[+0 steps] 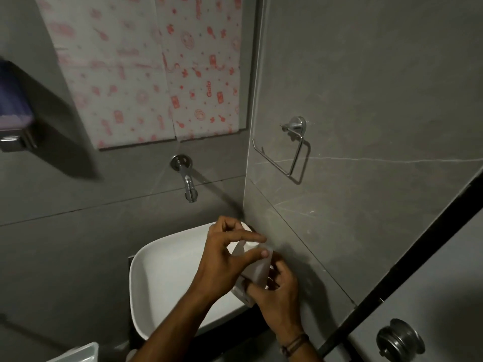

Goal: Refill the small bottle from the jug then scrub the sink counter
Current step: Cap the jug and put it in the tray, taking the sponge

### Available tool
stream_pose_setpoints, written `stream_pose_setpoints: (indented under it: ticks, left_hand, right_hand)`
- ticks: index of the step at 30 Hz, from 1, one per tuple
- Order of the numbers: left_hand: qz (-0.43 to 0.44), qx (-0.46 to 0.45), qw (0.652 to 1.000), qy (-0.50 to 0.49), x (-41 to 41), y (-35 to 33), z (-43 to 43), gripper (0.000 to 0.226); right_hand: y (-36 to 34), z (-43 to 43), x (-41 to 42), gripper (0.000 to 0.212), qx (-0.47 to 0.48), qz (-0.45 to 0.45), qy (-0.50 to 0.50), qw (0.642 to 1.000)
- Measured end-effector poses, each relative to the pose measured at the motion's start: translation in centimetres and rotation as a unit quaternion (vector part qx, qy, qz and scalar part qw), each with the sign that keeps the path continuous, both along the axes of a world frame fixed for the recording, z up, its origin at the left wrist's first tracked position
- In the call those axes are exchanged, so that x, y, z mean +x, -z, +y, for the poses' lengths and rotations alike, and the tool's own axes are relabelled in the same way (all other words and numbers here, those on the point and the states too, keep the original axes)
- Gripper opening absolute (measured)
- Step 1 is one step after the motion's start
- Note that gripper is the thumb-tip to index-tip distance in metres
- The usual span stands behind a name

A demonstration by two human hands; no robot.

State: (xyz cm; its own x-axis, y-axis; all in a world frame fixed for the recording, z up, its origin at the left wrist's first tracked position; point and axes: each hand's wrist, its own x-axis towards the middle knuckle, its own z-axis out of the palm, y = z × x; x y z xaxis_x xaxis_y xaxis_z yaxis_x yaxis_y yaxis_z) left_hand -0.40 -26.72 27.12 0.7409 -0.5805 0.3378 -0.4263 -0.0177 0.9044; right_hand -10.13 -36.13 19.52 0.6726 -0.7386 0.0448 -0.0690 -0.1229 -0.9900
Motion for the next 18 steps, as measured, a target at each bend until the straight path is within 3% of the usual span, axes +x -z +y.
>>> stream_pose_setpoints:
  ticks: [3,6,10,15,18]
  left_hand:
    - [-0.030,0.020,0.999,0.023,-0.4,0.4,0.7,0.018]
    - [-0.035,0.050,0.998,0.031,-1.3,0.3,1.1,0.024]
    - [-0.042,0.017,0.998,-0.041,-2.3,-0.5,0.6,0.024]
    - [-0.043,0.025,0.999,-0.017,-3.0,0.6,0.9,0.028]
    - [-0.054,0.011,0.996,-0.068,-3.7,1.1,0.4,0.019]
  right_hand:
    - [0.2,-0.3,-0.4,0.067,-0.007,-0.006,-0.010,1.000]
    - [0.2,-0.5,-0.8,0.069,-0.017,0.001,-0.023,1.000]
    - [0.4,-0.8,-1.1,0.074,-0.016,0.001,-0.034,0.999]
    - [0.9,-1.8,-1.8,0.072,-0.041,0.008,-0.065,0.997]
    - [1.1,-2.2,-2.1,0.075,-0.040,0.011,-0.079,0.996]
